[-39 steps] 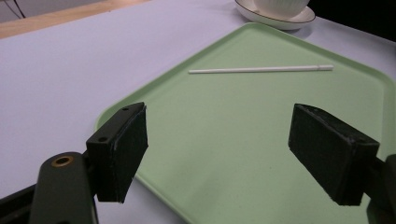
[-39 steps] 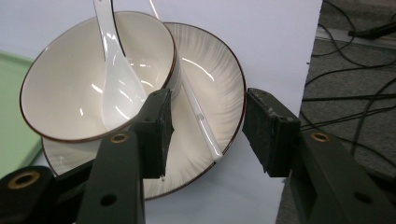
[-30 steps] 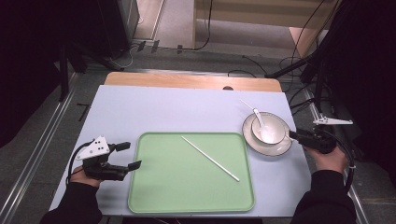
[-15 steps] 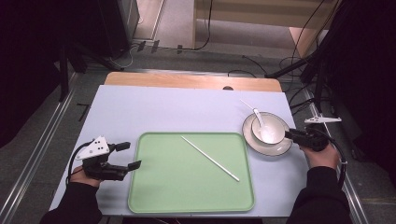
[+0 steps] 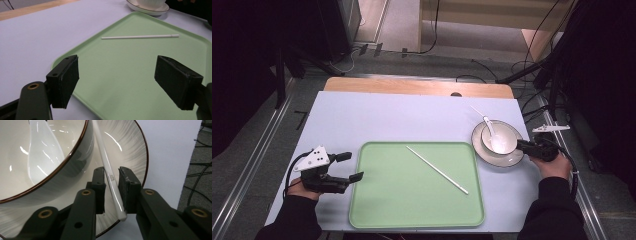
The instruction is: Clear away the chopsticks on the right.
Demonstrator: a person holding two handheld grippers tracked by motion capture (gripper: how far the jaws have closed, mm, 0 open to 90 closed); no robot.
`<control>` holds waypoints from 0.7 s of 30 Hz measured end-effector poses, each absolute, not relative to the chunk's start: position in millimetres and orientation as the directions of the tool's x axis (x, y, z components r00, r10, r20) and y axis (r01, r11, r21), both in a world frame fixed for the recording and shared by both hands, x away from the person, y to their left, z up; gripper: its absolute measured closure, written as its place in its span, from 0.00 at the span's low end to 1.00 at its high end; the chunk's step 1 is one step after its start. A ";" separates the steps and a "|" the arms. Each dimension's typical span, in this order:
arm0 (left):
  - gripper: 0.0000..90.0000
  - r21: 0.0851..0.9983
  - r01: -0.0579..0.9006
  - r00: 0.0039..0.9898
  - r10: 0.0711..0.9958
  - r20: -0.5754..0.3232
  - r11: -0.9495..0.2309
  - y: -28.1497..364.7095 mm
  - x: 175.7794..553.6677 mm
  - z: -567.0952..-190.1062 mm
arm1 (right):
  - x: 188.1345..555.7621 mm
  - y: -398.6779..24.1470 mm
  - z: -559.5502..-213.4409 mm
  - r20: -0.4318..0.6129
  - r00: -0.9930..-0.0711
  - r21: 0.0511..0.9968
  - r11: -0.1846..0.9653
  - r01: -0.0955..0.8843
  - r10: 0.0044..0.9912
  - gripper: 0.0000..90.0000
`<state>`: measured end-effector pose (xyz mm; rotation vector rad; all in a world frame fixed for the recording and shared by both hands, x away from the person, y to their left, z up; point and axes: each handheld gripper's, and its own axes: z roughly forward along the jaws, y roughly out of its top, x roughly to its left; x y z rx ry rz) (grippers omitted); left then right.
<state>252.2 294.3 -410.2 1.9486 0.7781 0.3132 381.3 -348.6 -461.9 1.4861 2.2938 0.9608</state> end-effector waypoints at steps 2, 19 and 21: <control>0.22 0.865 0.388 0.762 0.639 -0.107 -0.318 294.4 252.2 -410.2 | 381.5 -348.6 -462.4 0.147 -0.456 0.637 0.269 0.722 0.878 0.92; 0.22 0.868 0.383 0.762 0.639 -0.105 -0.315 294.9 251.8 -409.6 | 380.0 -354.9 -455.2 0.217 -0.428 0.615 0.218 0.758 0.878 0.94; 0.22 0.869 0.383 0.761 0.640 -0.105 -0.314 294.9 251.9 -409.5 | 379.8 -355.5 -454.0 0.218 -0.427 0.614 0.217 0.759 0.878 0.94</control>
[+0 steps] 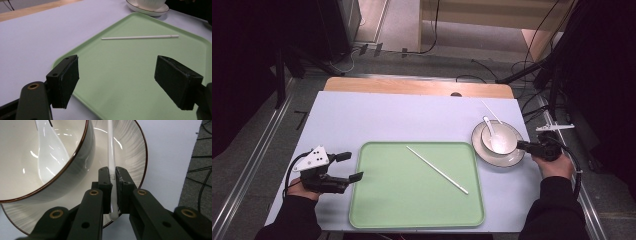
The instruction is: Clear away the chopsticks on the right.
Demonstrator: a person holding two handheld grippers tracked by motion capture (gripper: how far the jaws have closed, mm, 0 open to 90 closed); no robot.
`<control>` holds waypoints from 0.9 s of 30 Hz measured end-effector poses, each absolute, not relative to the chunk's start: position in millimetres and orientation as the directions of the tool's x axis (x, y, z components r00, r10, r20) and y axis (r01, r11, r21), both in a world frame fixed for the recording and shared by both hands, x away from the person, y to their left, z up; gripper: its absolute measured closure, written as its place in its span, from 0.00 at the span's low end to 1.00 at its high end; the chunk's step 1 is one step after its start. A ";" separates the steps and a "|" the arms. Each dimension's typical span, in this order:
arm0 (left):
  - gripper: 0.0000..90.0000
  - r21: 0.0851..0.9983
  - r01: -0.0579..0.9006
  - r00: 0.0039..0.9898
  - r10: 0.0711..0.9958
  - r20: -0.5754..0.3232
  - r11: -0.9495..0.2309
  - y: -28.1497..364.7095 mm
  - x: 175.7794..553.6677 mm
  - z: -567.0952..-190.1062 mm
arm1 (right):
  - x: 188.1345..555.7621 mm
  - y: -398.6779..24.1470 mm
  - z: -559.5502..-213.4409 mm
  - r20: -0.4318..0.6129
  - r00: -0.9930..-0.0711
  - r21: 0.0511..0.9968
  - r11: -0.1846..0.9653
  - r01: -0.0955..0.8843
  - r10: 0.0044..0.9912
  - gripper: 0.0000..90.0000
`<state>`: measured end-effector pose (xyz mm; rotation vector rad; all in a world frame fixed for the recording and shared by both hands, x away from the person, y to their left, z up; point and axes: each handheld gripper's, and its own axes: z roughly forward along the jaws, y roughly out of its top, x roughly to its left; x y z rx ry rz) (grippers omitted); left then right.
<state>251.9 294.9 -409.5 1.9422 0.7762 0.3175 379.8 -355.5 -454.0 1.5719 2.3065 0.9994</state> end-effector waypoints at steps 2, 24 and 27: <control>0.22 0.868 0.383 0.762 0.640 -0.104 -0.315 294.9 252.0 -409.5 | 379.3 -355.4 -451.3 0.217 -0.427 0.611 0.219 0.761 0.878 0.94; 0.22 0.867 0.391 0.758 0.643 -0.112 -0.310 296.3 252.5 -409.7 | 354.6 -368.7 -407.8 0.236 -0.363 0.657 0.127 0.743 0.901 0.94; 0.22 0.866 0.390 0.760 0.641 -0.110 -0.314 295.8 253.4 -409.9 | 349.7 -369.1 -401.5 0.247 -0.360 0.660 0.115 0.742 0.900 0.94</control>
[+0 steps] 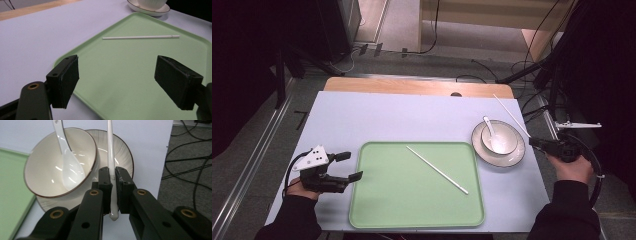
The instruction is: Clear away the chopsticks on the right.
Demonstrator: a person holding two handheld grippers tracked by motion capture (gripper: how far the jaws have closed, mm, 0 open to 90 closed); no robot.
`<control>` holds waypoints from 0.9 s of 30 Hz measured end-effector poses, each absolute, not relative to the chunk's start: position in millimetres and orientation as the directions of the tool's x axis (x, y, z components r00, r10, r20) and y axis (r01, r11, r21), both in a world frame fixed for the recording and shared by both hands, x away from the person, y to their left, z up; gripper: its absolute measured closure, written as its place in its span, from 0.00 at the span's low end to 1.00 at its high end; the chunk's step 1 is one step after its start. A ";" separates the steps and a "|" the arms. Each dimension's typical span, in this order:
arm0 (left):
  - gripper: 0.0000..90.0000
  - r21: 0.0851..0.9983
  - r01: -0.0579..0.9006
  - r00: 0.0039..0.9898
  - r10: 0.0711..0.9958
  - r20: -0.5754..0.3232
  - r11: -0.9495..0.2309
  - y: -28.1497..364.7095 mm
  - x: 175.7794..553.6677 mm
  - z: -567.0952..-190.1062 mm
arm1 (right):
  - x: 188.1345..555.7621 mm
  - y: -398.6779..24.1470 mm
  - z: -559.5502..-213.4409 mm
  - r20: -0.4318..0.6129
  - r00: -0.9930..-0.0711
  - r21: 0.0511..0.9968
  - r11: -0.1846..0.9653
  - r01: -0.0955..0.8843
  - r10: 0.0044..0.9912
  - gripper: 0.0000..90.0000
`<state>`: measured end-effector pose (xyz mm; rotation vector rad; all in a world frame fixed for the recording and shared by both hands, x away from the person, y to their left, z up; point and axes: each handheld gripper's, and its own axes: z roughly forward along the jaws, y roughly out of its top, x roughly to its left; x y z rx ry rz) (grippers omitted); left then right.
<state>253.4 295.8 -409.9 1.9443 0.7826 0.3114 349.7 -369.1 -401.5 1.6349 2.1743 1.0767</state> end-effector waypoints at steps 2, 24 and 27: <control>0.22 0.864 0.392 0.762 0.637 -0.113 -0.316 294.4 254.4 -410.4 | 344.7 -367.6 -393.9 0.251 -0.369 0.664 0.118 0.738 0.895 0.94; 0.22 0.864 0.396 0.758 0.642 -0.117 -0.311 296.0 254.3 -410.1 | 322.7 -332.0 -363.5 0.264 -0.482 0.696 0.181 0.694 0.835 0.94; 0.22 0.865 0.394 0.760 0.639 -0.117 -0.310 296.4 254.4 -410.1 | 321.1 -327.3 -362.6 0.268 -0.490 0.697 0.184 0.693 0.830 0.94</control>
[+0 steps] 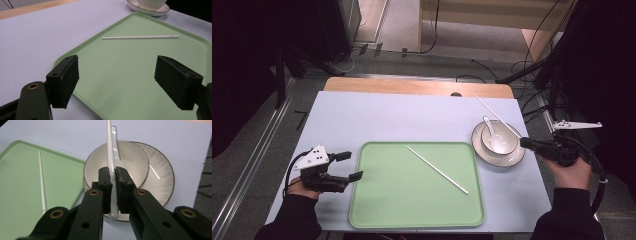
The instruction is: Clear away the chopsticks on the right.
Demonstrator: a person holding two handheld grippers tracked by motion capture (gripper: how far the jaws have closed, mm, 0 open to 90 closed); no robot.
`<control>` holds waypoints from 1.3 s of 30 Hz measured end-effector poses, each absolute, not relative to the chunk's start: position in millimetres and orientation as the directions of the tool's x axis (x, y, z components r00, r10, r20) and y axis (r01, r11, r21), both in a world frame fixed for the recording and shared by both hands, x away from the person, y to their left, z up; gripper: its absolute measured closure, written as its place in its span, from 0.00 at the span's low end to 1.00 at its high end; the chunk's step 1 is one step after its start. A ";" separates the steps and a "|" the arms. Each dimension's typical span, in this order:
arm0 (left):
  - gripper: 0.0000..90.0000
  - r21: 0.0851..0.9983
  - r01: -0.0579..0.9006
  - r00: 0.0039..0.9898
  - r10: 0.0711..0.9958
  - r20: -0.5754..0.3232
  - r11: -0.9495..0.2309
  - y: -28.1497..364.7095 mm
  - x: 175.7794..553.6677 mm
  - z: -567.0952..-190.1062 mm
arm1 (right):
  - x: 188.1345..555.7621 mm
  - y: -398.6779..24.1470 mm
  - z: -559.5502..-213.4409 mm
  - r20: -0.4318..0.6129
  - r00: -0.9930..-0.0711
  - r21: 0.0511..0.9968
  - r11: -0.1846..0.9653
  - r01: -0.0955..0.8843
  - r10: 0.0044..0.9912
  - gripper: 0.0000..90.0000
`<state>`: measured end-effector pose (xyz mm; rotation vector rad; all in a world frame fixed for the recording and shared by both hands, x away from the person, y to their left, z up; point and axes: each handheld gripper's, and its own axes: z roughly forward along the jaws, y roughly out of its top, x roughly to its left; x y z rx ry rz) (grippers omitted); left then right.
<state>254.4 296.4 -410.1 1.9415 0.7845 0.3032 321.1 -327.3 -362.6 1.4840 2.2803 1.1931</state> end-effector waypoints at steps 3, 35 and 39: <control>0.22 0.865 0.395 0.760 0.640 -0.118 -0.310 296.4 254.4 -410.1 | 319.3 -319.2 -362.6 0.262 -0.505 0.694 0.203 0.691 0.823 0.94; 0.22 0.865 0.394 0.758 0.642 -0.114 -0.310 296.7 253.4 -409.5 | 298.8 -263.0 -362.1 0.268 -0.631 0.698 0.304 0.648 0.728 0.94; 0.22 0.867 0.393 0.759 0.641 -0.117 -0.307 296.4 253.4 -409.5 | 294.4 -256.6 -366.3 0.288 -0.644 0.697 0.306 0.648 0.709 0.94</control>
